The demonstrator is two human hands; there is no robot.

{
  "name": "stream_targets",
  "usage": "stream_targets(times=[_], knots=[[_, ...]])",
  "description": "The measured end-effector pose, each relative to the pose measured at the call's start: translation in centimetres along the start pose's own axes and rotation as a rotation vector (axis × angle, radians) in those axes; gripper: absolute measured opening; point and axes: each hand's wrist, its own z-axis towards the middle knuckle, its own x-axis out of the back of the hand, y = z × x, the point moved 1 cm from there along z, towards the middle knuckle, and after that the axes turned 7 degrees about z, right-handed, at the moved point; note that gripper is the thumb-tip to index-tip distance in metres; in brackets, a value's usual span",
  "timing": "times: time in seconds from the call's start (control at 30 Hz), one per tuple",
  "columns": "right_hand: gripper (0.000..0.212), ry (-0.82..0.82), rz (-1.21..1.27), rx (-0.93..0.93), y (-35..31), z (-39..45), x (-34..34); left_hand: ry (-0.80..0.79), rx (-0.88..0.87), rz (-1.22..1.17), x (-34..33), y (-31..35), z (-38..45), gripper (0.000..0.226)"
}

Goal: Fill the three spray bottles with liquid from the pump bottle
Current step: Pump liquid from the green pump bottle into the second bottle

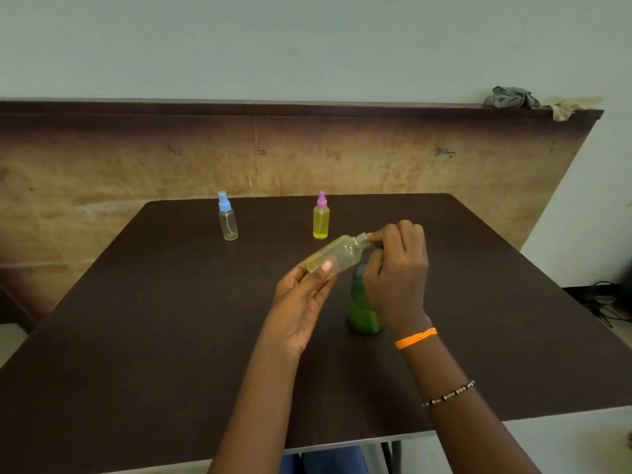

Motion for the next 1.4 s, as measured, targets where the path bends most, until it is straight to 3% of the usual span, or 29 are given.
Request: stream_targets(times=[0.2, 0.33, 0.57, 0.7, 1.0, 1.4], knots=[[0.024, 0.019, 0.013, -0.001, -0.3, -0.2, 0.1, -0.011, -0.010, 0.004, -0.1, 0.0, 0.1, 0.035], [0.026, 0.052, 0.028, 0.006, 0.3, -0.8, -0.6, -0.001, -0.010, 0.012, 0.5, 0.2, 0.2, 0.048], [0.024, -0.017, 0.024, -0.027, -0.4, 0.7, 0.2, -0.014, -0.012, 0.002, 0.0, 0.3, 0.4, 0.038], [0.024, 0.025, -0.025, -0.007, -0.2, -0.4, -0.3, -0.016, -0.011, 0.003, 0.3, 0.1, 0.4, 0.039], [0.026, -0.038, -0.036, 0.002, -0.6, 0.2, 0.3, 0.023, 0.015, 0.017, -0.2, 0.4, -0.3, 0.016], [0.023, -0.027, -0.089, 0.027, -0.2, -0.7, -0.2, 0.051, 0.024, 0.027, 0.0, 0.4, -0.2, 0.018]])
